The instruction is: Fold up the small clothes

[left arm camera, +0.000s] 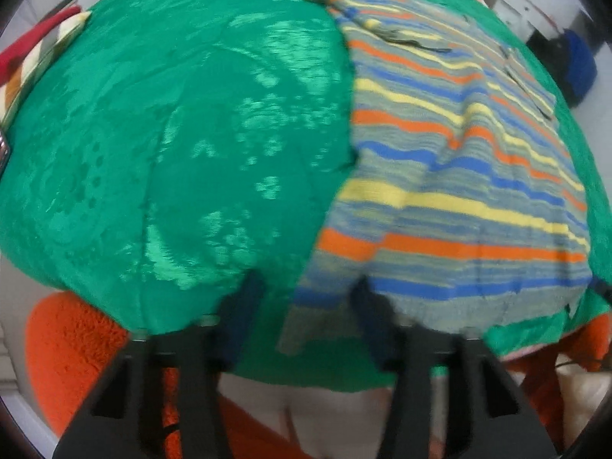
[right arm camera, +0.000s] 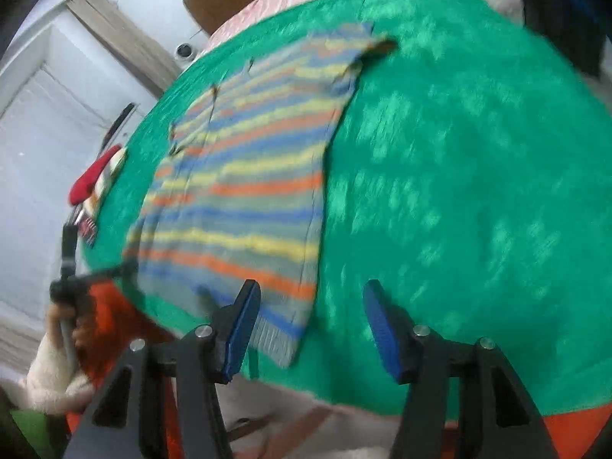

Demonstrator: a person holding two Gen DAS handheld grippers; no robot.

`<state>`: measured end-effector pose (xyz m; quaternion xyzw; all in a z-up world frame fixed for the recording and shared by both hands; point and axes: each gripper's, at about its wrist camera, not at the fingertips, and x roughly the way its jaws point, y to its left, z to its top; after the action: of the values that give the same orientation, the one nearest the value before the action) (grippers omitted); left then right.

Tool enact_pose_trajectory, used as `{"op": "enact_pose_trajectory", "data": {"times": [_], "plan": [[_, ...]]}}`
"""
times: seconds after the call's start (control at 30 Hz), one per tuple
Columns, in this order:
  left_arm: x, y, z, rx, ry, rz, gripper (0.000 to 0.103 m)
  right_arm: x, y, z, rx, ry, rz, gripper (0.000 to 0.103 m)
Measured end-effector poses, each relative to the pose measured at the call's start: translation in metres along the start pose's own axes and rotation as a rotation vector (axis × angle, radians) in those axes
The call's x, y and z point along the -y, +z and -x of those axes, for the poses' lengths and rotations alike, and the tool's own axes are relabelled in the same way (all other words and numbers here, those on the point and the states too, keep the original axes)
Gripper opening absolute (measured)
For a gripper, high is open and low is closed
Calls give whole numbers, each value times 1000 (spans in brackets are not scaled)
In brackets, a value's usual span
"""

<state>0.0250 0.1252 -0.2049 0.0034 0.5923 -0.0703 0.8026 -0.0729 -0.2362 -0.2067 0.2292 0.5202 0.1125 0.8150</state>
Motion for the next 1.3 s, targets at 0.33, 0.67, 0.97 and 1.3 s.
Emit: {"op": "enact_pose_trajectory", "data": {"times": [0.33, 0.67, 0.97, 1.3], "plan": [[-14, -2, 46, -16, -73, -6, 3, -17, -8, 25, -95, -87, 130, 3], [15, -13, 3, -84, 49, -87, 3, 14, -22, 0, -210, -314, 81, 3], [44, -7, -38, -65, 159, -143, 3, 33, -21, -35, -213, -332, 46, 3], [38, -20, 9, -40, 166, -92, 42, 48, -29, 1, -228, -274, -44, 34]]}}
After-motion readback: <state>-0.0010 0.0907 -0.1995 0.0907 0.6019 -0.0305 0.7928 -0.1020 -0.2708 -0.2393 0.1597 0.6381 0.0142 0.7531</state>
